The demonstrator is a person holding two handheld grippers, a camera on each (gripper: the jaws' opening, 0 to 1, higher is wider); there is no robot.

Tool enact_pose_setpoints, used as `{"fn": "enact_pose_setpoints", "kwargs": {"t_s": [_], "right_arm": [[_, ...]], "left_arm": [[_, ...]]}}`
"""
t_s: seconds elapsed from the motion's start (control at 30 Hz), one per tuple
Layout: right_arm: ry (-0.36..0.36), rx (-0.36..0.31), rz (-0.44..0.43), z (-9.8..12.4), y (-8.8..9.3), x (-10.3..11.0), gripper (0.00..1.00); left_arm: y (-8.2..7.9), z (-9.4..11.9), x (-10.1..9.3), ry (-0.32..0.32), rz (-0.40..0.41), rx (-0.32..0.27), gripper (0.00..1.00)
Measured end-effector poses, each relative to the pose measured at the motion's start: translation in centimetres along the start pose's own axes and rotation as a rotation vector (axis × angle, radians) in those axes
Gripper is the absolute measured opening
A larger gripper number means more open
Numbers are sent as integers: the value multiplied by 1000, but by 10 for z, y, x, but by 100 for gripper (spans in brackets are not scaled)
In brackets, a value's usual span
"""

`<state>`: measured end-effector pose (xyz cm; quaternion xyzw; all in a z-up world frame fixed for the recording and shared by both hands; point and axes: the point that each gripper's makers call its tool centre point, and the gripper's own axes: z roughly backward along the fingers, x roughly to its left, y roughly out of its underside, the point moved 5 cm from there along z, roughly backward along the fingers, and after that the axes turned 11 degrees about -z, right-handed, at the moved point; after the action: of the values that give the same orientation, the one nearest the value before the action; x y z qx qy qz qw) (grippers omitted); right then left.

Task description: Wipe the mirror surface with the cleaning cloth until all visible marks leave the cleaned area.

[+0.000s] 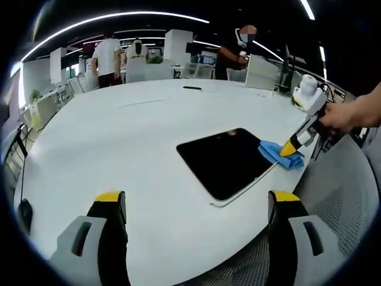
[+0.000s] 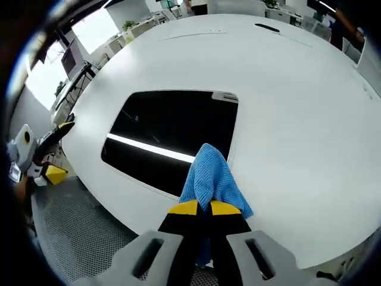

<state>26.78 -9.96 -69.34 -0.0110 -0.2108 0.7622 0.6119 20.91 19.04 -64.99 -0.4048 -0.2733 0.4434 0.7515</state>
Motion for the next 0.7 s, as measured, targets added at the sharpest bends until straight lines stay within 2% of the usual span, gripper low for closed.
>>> {"fn": "enact_pose_setpoints", "kwargs": {"t_s": [0.33, 0.7], "right_arm": [[2, 13, 5, -2, -4, 2, 0], [17, 20, 18, -10, -27, 1, 0]], "left_arm": [[0, -1, -3, 20, -1, 1, 99], [2, -1, -3, 29, 6, 1, 99]]}}
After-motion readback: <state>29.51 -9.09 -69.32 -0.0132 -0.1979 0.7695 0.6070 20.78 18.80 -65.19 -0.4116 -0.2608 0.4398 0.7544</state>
